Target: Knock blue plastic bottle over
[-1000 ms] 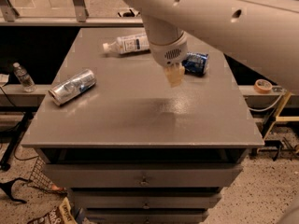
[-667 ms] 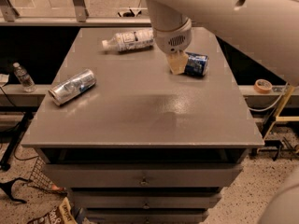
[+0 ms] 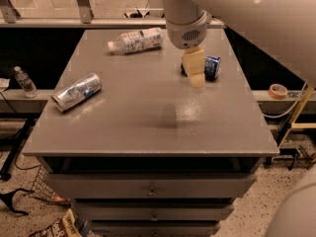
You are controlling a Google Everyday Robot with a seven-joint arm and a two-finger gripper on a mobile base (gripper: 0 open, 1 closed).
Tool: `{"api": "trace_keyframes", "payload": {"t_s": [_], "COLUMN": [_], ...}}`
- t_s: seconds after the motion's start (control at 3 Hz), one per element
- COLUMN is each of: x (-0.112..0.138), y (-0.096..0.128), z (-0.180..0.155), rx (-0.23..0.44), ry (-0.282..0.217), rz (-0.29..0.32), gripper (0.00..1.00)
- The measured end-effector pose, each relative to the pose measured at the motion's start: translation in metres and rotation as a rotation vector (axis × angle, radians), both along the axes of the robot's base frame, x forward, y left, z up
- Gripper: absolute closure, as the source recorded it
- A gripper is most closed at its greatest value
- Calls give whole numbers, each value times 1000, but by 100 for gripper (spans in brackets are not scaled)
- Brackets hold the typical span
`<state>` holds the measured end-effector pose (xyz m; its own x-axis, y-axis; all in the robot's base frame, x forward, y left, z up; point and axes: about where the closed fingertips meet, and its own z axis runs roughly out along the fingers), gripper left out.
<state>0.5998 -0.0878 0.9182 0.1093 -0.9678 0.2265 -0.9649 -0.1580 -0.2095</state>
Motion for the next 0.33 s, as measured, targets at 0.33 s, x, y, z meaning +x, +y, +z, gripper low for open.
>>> {"api": "trace_keyframes", "payload": {"t_s": [0.33], "x": [0], "y": [0], "z": [0], "rx": [0], "ry": [0], "rz": [0], "gripper": [0]}}
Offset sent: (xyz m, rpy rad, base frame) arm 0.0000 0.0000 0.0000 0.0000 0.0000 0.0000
